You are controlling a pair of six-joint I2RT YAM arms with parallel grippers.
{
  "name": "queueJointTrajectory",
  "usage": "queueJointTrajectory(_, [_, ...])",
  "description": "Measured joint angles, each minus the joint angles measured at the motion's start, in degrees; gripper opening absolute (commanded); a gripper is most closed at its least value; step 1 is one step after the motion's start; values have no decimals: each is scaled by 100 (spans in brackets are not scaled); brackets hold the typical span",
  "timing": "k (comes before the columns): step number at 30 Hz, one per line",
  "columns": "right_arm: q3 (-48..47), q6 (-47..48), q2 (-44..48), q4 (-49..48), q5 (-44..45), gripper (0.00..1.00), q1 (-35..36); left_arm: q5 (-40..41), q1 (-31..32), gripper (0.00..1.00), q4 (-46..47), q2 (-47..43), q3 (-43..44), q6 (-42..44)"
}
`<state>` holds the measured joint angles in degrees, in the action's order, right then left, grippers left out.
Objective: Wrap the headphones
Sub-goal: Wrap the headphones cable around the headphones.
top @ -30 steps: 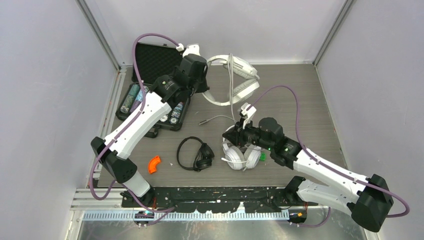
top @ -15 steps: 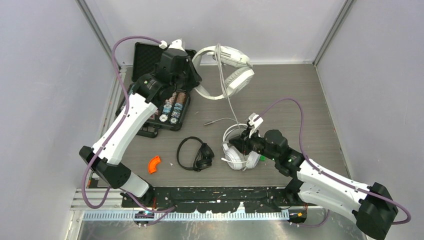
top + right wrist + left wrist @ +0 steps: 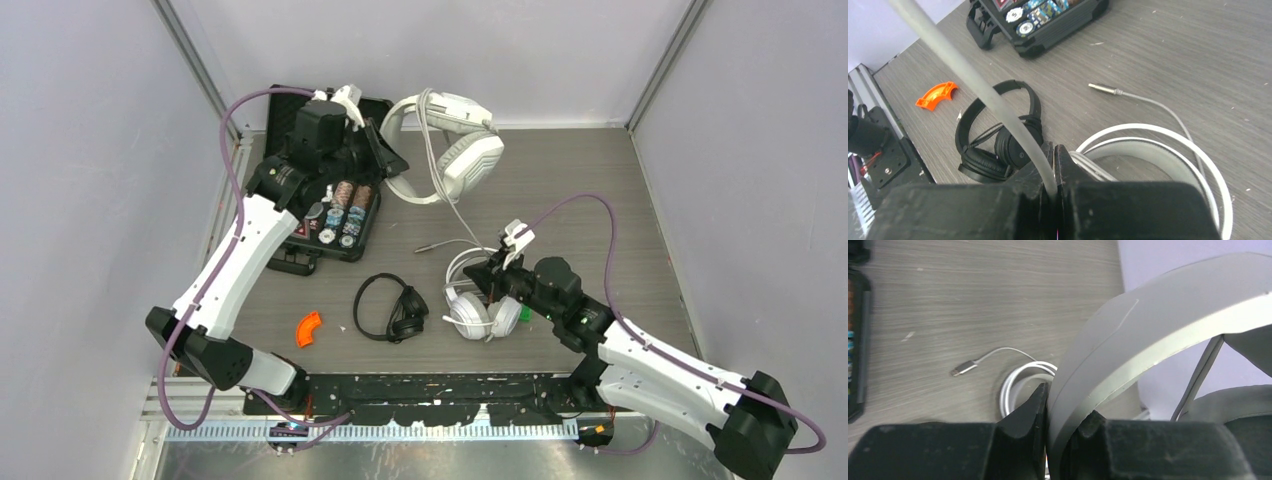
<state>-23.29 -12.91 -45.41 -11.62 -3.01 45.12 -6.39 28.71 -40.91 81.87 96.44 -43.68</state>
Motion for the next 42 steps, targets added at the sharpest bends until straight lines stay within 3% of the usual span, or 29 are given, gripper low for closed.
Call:
queueJointTrajectory(12, [-1239,144,-474,278,-70,0,-479,-2855,-273,0,1084,22,-192,92])
queueJointTrajectory(17, [-1775,79,-787,468,-345,0,-800,-3491,-284,0,1137,133,-190,704])
queueJointTrajectory(25, [-2299,-400,-1003,1274,-1054,0,-1163,-3558,-289,0,629,149,-212,2806])
queueJointTrajectory(29, [-2371,-708,-990,1810,-1504,0,-1187,-3364,-199,0,498,-37,-476,4328])
queueJointTrajectory(33, [-2457,-938,-968,2385,-2017,0,-1180,-3209,4,0,317,-262,-651,5788])
queueJointTrajectory(42, [-3171,-1207,-1012,3587,-2750,0,-1172,-2555,667,0,254,-479,-739,8168])
